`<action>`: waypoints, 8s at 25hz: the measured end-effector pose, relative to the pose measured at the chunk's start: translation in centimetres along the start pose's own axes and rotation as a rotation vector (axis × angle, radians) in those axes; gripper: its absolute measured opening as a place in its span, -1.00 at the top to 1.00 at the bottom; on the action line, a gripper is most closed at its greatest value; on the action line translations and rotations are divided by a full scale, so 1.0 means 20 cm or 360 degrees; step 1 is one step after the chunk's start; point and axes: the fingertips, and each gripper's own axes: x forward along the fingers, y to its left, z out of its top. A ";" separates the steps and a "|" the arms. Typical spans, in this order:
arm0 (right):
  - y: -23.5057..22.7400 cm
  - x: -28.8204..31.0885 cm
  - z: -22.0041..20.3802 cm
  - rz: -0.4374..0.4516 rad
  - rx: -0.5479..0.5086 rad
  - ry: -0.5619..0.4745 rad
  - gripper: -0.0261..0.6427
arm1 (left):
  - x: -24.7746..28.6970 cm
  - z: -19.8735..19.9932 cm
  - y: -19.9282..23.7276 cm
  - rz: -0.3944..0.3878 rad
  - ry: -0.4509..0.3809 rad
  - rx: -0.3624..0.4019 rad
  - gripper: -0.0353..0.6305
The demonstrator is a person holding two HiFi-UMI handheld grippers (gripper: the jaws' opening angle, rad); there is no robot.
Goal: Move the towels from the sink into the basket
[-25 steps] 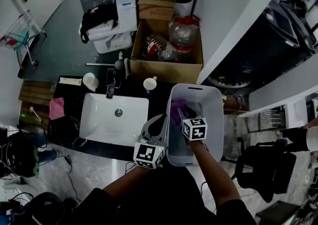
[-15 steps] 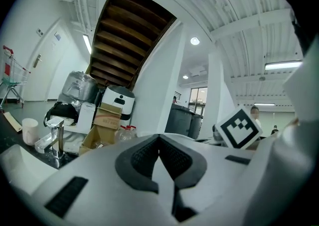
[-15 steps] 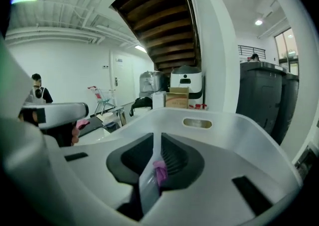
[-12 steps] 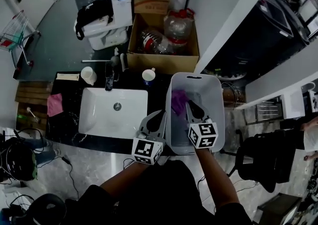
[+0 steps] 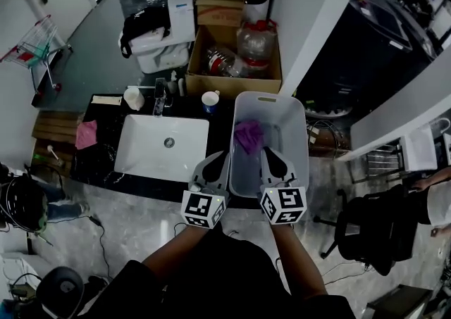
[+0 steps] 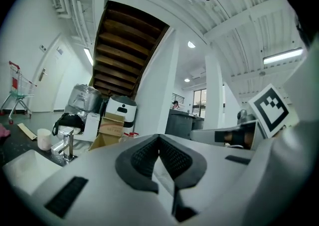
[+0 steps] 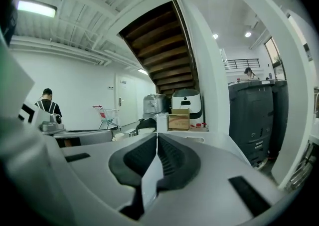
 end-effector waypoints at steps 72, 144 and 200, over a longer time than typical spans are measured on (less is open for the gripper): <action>2.91 0.69 -0.27 0.1088 -0.0339 0.0118 0.85 | -2.04 0.21 1.86 0.1101 -0.0200 -0.0031 0.88; 3.35 2.18 -1.16 0.1326 -0.0720 0.0843 0.66 | -1.89 0.09 2.94 0.1372 0.0045 -0.0091 0.88; 1.57 0.39 -0.18 0.0678 -0.0199 0.0203 0.66 | -1.04 0.17 1.06 0.0681 -0.0114 0.0062 0.88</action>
